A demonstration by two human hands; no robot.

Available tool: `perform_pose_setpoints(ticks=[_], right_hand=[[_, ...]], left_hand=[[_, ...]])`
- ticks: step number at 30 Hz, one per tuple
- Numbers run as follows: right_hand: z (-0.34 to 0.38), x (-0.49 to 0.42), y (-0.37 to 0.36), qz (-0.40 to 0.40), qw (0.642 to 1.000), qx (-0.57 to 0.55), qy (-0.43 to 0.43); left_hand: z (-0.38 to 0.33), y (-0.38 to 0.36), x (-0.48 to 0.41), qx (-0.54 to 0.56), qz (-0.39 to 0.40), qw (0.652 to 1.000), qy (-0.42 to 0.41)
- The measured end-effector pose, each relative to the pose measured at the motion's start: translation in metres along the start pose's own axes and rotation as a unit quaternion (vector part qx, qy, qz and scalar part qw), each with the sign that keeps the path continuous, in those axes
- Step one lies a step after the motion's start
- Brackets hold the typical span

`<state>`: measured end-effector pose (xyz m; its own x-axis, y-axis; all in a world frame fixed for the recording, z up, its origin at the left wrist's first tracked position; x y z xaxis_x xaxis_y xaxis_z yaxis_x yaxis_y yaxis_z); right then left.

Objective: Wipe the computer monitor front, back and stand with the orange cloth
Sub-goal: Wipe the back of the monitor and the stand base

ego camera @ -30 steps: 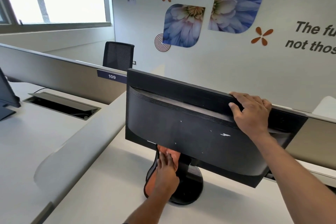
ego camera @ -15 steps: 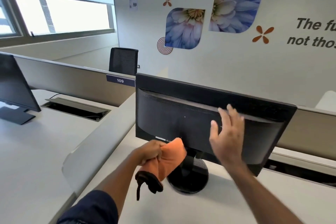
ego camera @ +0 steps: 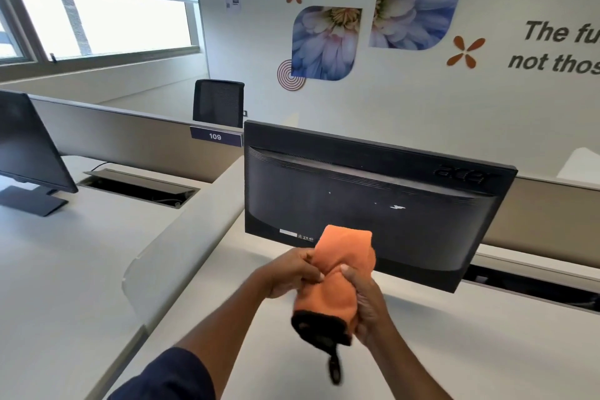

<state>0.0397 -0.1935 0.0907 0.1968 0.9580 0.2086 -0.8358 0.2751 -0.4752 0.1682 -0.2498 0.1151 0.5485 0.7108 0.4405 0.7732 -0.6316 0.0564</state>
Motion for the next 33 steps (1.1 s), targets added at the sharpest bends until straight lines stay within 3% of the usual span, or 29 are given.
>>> perform_pose_setpoints(ticks=[2,4,6,7,11,13,15,18,21,27,30,33], right_hand=[[0.012,-0.003,0.012,-0.031,0.996,0.081,0.028],[0.025,-0.005,0.027,-0.095,0.961,0.242,0.094],[0.035,-0.008,0.038,-0.156,0.881,0.406,0.185],[0.037,-0.011,0.041,-0.174,0.824,0.484,0.237],[0.022,-0.032,0.03,-0.149,0.612,0.667,0.398],[0.006,-0.045,0.014,-0.09,0.539,0.719,0.429],[-0.017,-0.06,0.008,-0.022,0.495,0.766,0.411],[-0.029,-0.078,0.019,0.007,0.482,0.801,0.355],[-0.022,-0.079,0.023,-0.038,0.503,0.804,0.316],[-0.028,-0.075,0.0,0.007,0.468,0.805,0.365],[-0.018,-0.079,0.013,-0.049,0.518,0.791,0.322],[-0.024,-0.07,0.008,-0.028,0.517,0.779,0.354]], left_hand=[[0.006,0.004,-0.003,-0.116,-0.046,0.992,0.001],[0.02,0.023,-0.006,-0.234,-0.132,0.963,0.005],[0.04,0.042,-0.011,-0.317,-0.194,0.928,0.039],[0.05,0.047,-0.013,-0.337,-0.204,0.918,0.053],[0.085,0.053,-0.031,-0.367,-0.204,0.906,0.052],[0.11,0.053,-0.044,-0.396,-0.182,0.898,0.068],[0.134,0.052,-0.054,-0.429,-0.153,0.886,0.09],[0.15,0.054,-0.06,-0.476,-0.124,0.864,0.108],[0.149,0.059,-0.063,-0.486,-0.111,0.859,0.116],[0.152,0.059,-0.062,-0.514,-0.084,0.843,0.131],[0.153,0.063,-0.06,-0.507,-0.085,0.848,0.13],[0.153,0.064,-0.061,-0.497,-0.088,0.852,0.14]])
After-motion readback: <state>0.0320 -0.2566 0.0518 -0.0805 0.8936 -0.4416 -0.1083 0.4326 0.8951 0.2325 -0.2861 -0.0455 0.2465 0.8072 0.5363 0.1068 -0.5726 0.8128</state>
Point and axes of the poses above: each hand's wrist, its own x-axis away from the middle knuckle, its own y-axis out of the back of the hand, z = x × y, the point moved 7 cm from there along -x, towards the middle knuckle, and after that the axes turned 7 degrees about y, right-handed, at the moved point
